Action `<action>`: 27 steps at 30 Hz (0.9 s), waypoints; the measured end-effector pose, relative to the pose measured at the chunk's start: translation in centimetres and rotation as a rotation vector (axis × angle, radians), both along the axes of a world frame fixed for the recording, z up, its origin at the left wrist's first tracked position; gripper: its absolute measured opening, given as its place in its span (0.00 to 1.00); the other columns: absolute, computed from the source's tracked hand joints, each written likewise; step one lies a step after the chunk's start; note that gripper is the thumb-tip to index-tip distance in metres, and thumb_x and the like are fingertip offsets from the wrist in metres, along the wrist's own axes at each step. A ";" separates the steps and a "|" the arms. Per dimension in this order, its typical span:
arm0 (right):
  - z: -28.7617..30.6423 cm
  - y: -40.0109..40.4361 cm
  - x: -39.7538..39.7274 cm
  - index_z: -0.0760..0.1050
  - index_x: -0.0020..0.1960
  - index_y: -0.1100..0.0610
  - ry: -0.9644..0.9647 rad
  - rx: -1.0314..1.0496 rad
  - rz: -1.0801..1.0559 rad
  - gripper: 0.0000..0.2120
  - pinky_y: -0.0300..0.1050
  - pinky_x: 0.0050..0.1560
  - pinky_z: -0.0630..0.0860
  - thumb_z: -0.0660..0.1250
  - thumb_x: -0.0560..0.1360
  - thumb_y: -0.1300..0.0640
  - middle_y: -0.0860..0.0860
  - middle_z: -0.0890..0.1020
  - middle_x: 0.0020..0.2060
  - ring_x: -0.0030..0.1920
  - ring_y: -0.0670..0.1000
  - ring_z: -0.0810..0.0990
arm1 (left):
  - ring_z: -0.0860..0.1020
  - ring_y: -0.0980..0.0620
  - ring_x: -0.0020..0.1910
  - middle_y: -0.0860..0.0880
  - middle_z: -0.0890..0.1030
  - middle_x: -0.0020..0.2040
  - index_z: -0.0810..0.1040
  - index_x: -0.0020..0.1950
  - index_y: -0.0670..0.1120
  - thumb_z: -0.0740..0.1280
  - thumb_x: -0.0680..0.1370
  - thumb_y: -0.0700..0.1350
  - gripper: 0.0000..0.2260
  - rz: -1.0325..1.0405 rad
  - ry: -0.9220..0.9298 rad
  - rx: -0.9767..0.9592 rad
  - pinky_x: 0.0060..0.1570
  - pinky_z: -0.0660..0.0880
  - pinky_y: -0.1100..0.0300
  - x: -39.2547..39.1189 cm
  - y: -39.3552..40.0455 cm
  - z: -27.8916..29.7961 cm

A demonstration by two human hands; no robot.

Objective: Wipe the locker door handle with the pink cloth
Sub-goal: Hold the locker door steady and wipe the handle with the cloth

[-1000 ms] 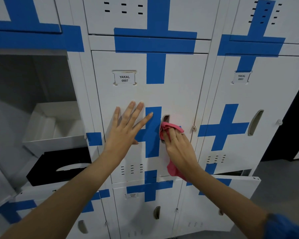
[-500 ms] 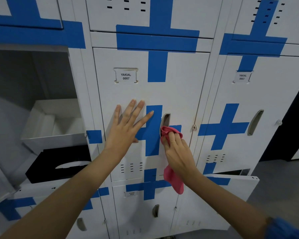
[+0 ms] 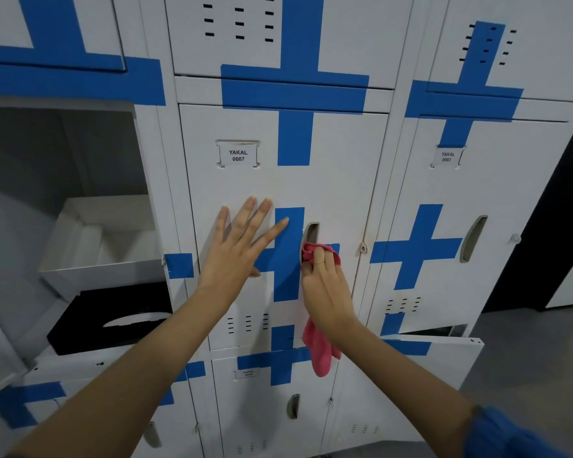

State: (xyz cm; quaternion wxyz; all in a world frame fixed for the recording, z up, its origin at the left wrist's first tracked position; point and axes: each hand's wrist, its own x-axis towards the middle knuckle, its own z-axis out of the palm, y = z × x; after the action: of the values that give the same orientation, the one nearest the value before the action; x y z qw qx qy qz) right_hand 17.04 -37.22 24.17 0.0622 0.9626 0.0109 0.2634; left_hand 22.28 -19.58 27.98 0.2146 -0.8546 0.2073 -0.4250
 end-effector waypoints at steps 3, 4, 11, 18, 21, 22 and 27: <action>0.7 -0.2 -0.1 0.76 0.58 0.63 -0.013 0.085 0.053 0.13 0.48 0.60 0.73 0.67 0.74 0.63 0.60 0.73 0.59 0.60 0.57 0.71 | 0.42 0.41 0.78 0.43 0.38 0.79 0.40 0.79 0.54 0.73 0.63 0.67 0.57 -0.001 0.003 -0.003 0.74 0.53 0.38 0.1 0.0 -0.1; 0.8 -0.5 -0.1 0.74 0.59 0.63 -0.016 0.144 0.086 0.13 0.45 0.58 0.72 0.66 0.75 0.64 0.58 0.71 0.59 0.58 0.55 0.70 | 0.42 0.40 0.78 0.43 0.38 0.79 0.40 0.79 0.54 0.73 0.63 0.67 0.57 -0.002 0.000 -0.004 0.74 0.52 0.38 0.2 0.0 -0.1; 0.4 -4.3 -0.7 0.73 0.63 0.55 0.009 0.367 0.326 0.15 0.46 0.50 0.72 0.61 0.77 0.62 0.54 0.69 0.56 0.53 0.53 0.69 | 0.44 0.41 0.78 0.43 0.40 0.80 0.41 0.80 0.54 0.72 0.63 0.68 0.56 -0.003 -0.020 0.009 0.74 0.53 0.38 0.3 0.1 -0.2; -1.7 -3.9 -0.4 0.65 0.49 0.40 0.002 0.187 0.319 0.05 0.46 0.46 0.77 0.53 0.80 0.41 0.44 0.76 0.45 0.45 0.47 0.77 | 0.46 0.41 0.78 0.43 0.42 0.80 0.42 0.80 0.54 0.74 0.62 0.66 0.57 -0.030 -0.021 0.001 0.73 0.57 0.37 0.4 0.1 -0.3; -1.1 -3.6 0.1 0.67 0.61 0.48 0.020 0.125 0.330 0.12 0.42 0.52 0.74 0.51 0.82 0.46 0.47 0.75 0.56 0.53 0.51 0.76 | 0.46 0.40 0.78 0.43 0.42 0.80 0.42 0.80 0.54 0.73 0.63 0.67 0.56 -0.018 -0.024 0.009 0.73 0.55 0.37 0.3 0.1 -0.2; -1.0 -3.4 0.3 0.65 0.66 0.53 0.049 0.154 0.307 0.15 0.41 0.54 0.72 0.53 0.82 0.49 0.49 0.72 0.62 0.57 0.52 0.73 | 0.45 0.40 0.78 0.43 0.42 0.80 0.42 0.80 0.54 0.73 0.63 0.67 0.56 -0.018 -0.021 0.007 0.73 0.55 0.37 0.3 0.1 -0.2; -1.6 -2.7 0.8 0.64 0.71 0.63 0.025 0.005 0.192 0.30 0.48 0.59 0.75 0.71 0.72 0.62 0.60 0.69 0.66 0.63 0.58 0.72 | 0.44 0.40 0.78 0.43 0.41 0.80 0.40 0.79 0.54 0.73 0.63 0.67 0.57 -0.018 -0.013 0.003 0.74 0.53 0.37 0.3 0.0 -0.1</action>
State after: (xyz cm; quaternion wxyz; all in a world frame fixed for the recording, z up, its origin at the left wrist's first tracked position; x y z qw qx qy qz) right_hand 17.80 -39.94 22.59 0.0340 0.9605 0.1034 0.2560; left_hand 22.58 -19.55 27.83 0.2133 -0.8496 0.2144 -0.4322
